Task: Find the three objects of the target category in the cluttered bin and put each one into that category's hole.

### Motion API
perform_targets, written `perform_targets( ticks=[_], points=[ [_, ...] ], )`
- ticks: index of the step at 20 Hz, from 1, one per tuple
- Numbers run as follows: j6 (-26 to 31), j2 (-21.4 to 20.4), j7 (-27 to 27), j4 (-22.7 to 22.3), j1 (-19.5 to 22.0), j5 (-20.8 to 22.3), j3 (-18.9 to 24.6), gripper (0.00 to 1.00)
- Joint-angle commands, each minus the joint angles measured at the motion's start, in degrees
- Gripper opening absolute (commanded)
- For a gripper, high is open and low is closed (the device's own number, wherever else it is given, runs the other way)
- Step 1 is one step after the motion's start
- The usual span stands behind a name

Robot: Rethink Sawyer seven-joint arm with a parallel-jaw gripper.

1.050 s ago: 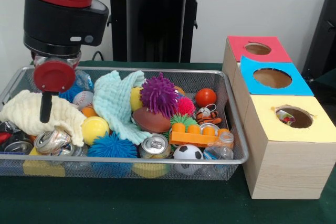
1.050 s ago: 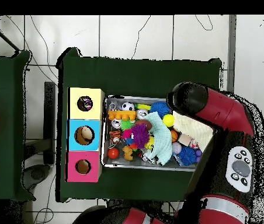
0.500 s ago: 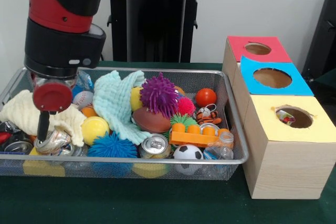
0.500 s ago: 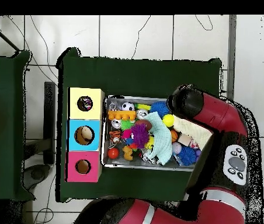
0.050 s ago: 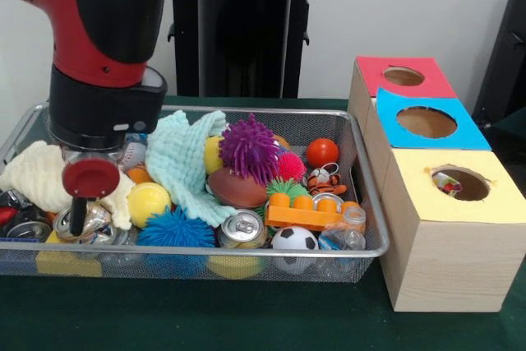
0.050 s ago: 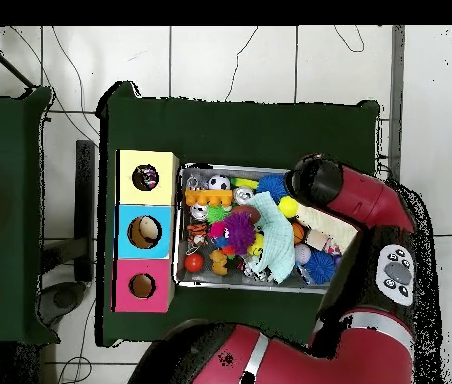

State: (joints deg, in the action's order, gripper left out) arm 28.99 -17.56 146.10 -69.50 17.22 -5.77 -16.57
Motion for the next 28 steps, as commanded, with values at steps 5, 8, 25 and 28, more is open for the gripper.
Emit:
perform_targets(
  ticks=[5, 8, 25, 28],
  points=[
    [-2.07, 4.52, 1.88, -2.71, 0.55, 2.39, 2.94, 0.00],
    [-2.63, 4.58, 1.76, -4.03, 0.74, 2.65, 2.90, 0.00],
    [-1.01, 4.21, -0.33, -11.03, 2.51, 2.34, 6.20, 0.00],
    [-1.46, 3.24, 0.50, -15.11, 2.64, 1.42, 7.97, 0.00]
  ],
)
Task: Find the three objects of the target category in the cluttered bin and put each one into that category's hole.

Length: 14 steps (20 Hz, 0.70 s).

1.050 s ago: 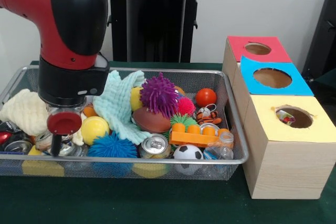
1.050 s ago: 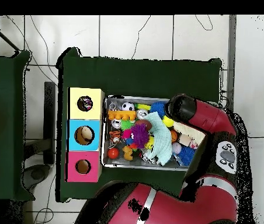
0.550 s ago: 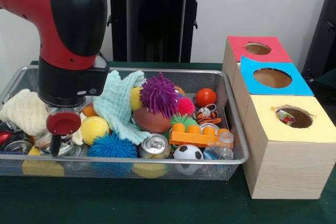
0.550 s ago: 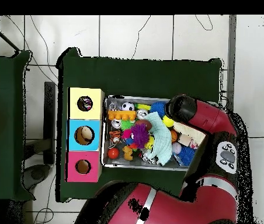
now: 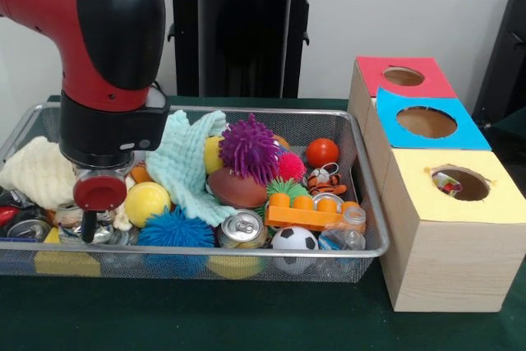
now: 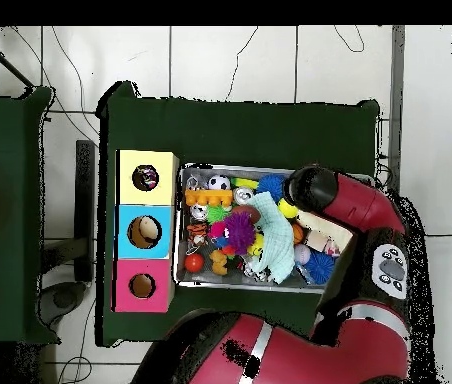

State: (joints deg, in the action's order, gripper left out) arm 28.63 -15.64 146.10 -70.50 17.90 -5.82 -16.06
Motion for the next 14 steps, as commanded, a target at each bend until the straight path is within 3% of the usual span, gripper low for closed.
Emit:
perform_targets(
  ticks=[1, 14],
  points=[
    [-1.76, 0.83, 1.00, -15.71, 1.97, 1.32, 7.90, 0.00],
    [-7.78, -8.72, 7.43, -38.95, 1.53, -1.20, 9.37, 0.00]
  ],
)
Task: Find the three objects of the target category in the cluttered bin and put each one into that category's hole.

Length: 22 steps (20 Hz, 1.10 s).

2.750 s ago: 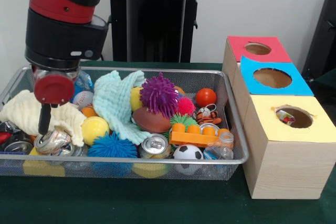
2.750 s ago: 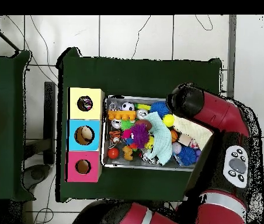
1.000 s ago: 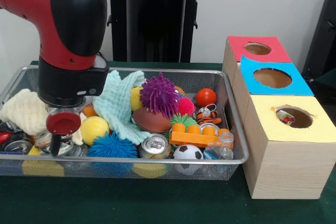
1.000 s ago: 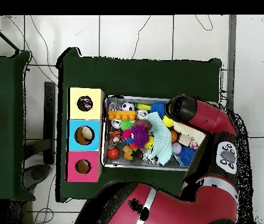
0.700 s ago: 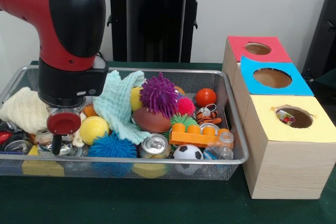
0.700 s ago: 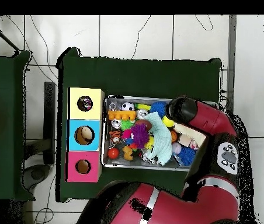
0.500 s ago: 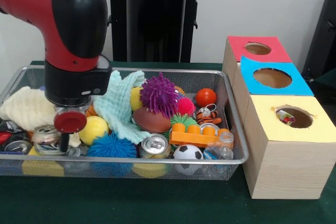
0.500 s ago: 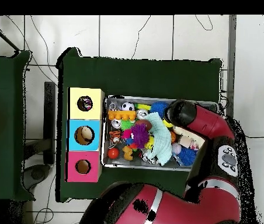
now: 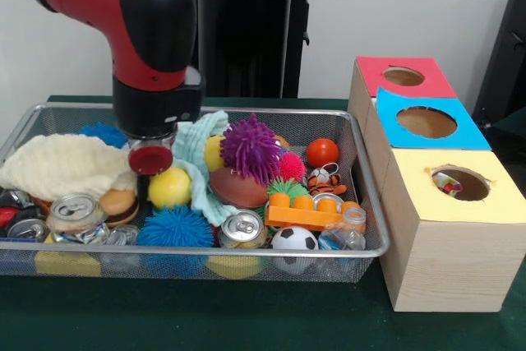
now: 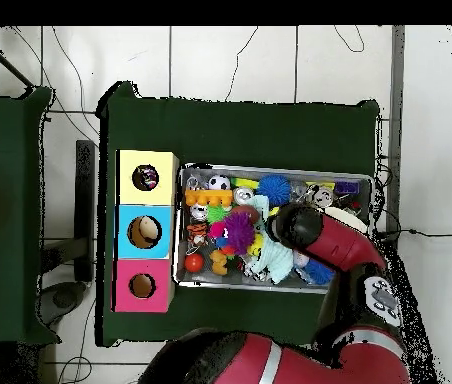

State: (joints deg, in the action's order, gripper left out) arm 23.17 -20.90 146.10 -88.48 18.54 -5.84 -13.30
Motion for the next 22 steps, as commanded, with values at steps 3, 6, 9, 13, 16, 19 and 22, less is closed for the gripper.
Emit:
perform_targets(
  ticks=[3, 6, 9, 13, 16, 19, 22],
  points=[
    [-2.97, -5.09, 8.07, -25.61, 1.58, -2.23, 7.25, 0.00],
    [-3.15, -7.24, 9.10, -29.49, 0.98, -3.27, 6.79, 0.00],
    [-1.89, -9.40, 9.43, -31.66, -0.23, -4.15, 5.69, 0.00],
    [-0.22, -9.67, 8.64, -30.30, -1.01, -4.93, 5.50, 0.00],
    [1.04, -7.22, 7.48, -24.50, -1.72, -4.94, 4.75, 0.00],
    [3.64, -2.23, 5.74, -14.03, -2.14, -5.12, 3.57, 0.00],
    [5.48, 1.62, 4.64, -5.47, -2.27, -4.96, 2.50, 0.00]
  ],
)
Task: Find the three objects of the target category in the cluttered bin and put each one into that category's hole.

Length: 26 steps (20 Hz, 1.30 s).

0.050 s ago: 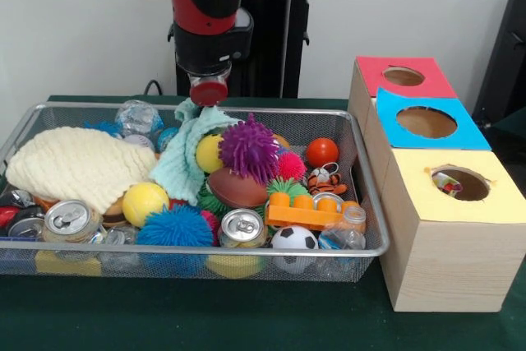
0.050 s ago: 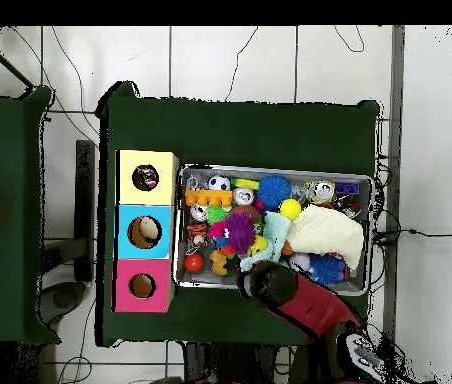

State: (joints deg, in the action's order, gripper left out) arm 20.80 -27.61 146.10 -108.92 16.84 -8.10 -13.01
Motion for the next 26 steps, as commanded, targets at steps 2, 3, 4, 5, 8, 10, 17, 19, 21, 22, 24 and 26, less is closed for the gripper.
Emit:
perform_targets(
  ticks=[2, 3, 4, 5, 8, 10, 17, 19, 21, 22, 24, 26],
  points=[
    [8.99, 9.82, 3.63, 19.27, -0.29, -2.24, 1.91, 0.00],
    [9.54, 10.17, 3.09, 20.84, -0.06, -1.98, 1.98, 0.00],
    [10.09, 10.52, 2.55, 22.41, 0.16, -1.71, 2.05, 0.00],
    [10.83, 10.75, 2.07, 24.05, 0.38, -1.35, 2.00, 0.00],
    [12.80, 10.95, 0.41, 28.23, 1.13, -0.29, 2.32, 0.00],
    [13.87, 10.92, -0.81, 30.62, 1.81, 0.22, 3.06, 0.00],
    [18.58, 11.81, -2.64, 39.93, 1.54, 2.72, 2.10, 0.00],
    [20.84, 12.08, -3.00, 42.45, 1.54, 3.35, 1.67, 0.00],
    [21.81, 11.91, -3.01, 44.00, 1.37, 4.15, 1.06, 0.00],
    [22.34, 11.69, -3.10, 44.48, 1.43, 4.45, 0.99, 0.00],
    [23.01, 11.29, -3.81, 45.63, 1.57, 5.35, 0.86, 0.00],
    [23.37, 10.88, -4.57, 46.66, 1.74, 6.31, 0.75, 0.00]
  ],
)
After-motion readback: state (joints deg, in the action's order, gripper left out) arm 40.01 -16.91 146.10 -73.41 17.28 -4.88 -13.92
